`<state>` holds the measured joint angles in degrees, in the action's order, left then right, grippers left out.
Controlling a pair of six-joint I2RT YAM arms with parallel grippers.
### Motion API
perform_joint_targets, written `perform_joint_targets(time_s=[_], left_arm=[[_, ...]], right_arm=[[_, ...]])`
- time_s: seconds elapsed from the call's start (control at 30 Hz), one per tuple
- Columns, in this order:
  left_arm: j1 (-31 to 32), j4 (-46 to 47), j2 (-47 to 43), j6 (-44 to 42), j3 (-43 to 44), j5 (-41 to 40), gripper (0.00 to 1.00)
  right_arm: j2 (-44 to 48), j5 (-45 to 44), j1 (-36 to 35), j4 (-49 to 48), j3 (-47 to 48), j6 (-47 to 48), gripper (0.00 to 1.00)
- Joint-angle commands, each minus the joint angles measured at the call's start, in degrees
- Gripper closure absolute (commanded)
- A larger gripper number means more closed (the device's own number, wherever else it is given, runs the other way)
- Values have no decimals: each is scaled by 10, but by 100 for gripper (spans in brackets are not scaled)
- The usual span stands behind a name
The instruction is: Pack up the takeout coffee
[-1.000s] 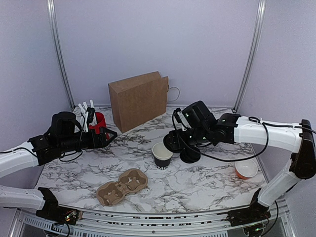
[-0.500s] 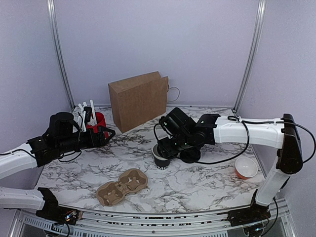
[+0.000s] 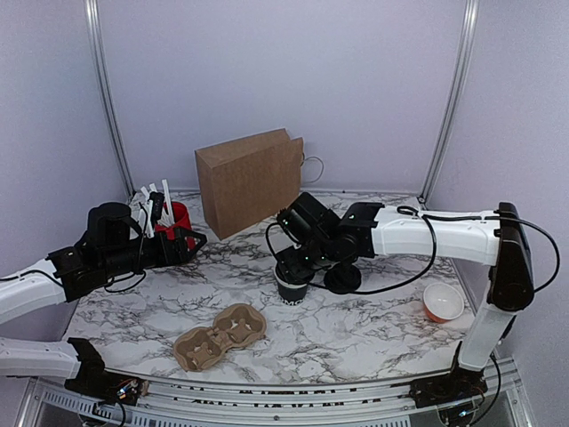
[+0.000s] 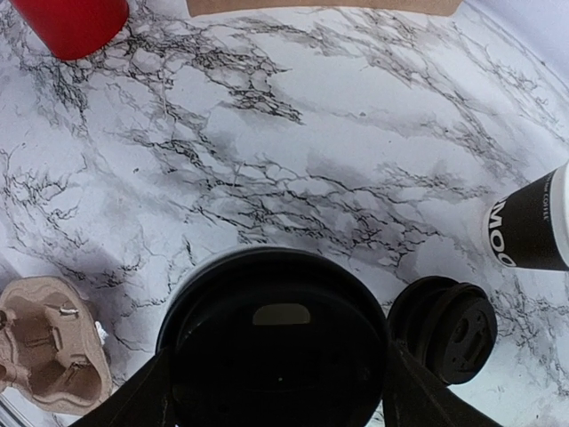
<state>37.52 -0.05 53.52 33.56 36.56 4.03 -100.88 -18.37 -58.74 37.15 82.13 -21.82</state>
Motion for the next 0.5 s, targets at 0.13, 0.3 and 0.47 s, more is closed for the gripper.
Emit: perform_joint_targets(time_s=[0.13, 0.3, 0.47], left_arm=[[3, 8, -12, -9, -8, -7, 1], [3, 8, -10, -9, -8, -7, 1], [3, 9, -10, -10, -8, -7, 1]], right_arm=[[-22, -12, -8, 16, 31, 10, 26], [-27, -16, -9, 21, 38, 11, 26], [-31, -23, -12, 28, 52, 17, 26]])
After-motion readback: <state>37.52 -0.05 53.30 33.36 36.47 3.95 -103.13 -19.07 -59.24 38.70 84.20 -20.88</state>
